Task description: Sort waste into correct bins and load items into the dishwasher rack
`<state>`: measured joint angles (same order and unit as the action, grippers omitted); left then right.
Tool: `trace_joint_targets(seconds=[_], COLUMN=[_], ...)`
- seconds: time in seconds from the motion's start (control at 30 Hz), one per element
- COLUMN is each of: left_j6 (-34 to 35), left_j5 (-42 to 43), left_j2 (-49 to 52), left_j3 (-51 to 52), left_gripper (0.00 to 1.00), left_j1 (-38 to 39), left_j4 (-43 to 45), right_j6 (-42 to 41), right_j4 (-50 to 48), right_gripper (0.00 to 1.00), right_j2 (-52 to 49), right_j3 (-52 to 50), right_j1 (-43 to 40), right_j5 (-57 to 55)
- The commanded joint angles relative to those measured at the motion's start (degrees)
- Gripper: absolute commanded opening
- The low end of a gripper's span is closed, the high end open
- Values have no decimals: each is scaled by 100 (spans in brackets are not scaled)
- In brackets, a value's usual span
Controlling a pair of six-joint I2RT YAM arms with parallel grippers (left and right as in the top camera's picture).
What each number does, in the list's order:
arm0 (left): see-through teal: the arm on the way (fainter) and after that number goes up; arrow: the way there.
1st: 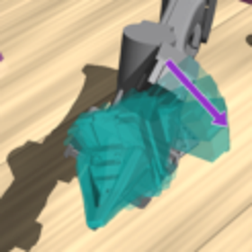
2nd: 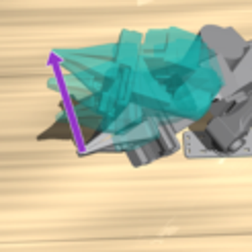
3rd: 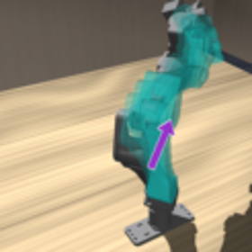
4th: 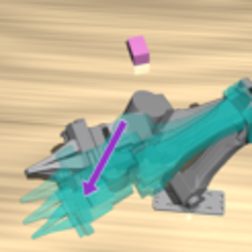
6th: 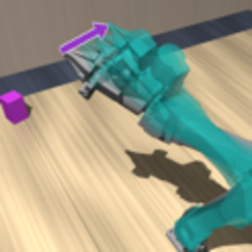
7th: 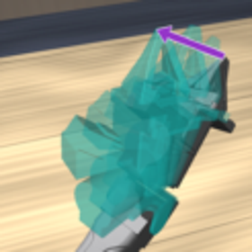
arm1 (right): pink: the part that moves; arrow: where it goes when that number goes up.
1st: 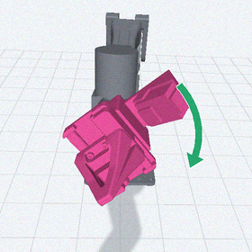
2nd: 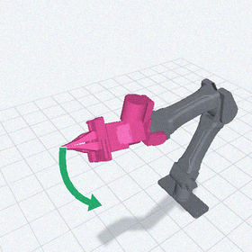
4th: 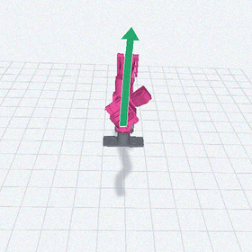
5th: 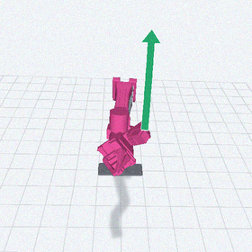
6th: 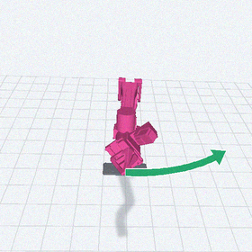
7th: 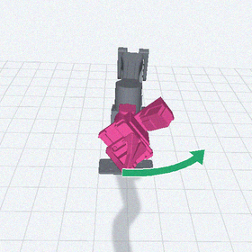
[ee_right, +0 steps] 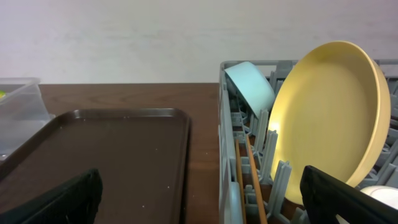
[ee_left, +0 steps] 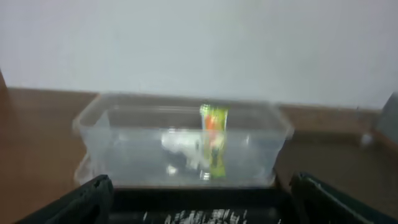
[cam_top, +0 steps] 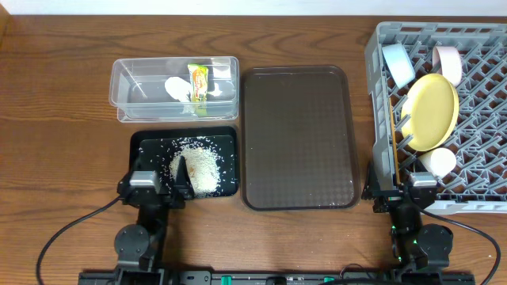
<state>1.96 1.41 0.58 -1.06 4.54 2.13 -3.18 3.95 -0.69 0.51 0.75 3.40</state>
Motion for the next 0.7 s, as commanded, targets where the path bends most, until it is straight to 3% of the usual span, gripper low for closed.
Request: trace_joint_targets(seconds=[0.0, 0.1, 0.67], left_j6=[-483, -457, -452], left_j5=[92, 96, 96], left_j2=[-48, -42, -31], left_j3=[83, 83, 83], left_gripper=[93, 93, 93], left_j1=[-31, -28, -28], left_j4=[-188, -612, -599], right_j6=[50, 50, 50], right_j4=[11, 11, 11], right_gripper=[99, 99, 99], right_j2=[31, 31, 31], right_j3=[-20, -20, -20], right_j1=[83, 83, 83], right_j5=[-28, -28, -28])
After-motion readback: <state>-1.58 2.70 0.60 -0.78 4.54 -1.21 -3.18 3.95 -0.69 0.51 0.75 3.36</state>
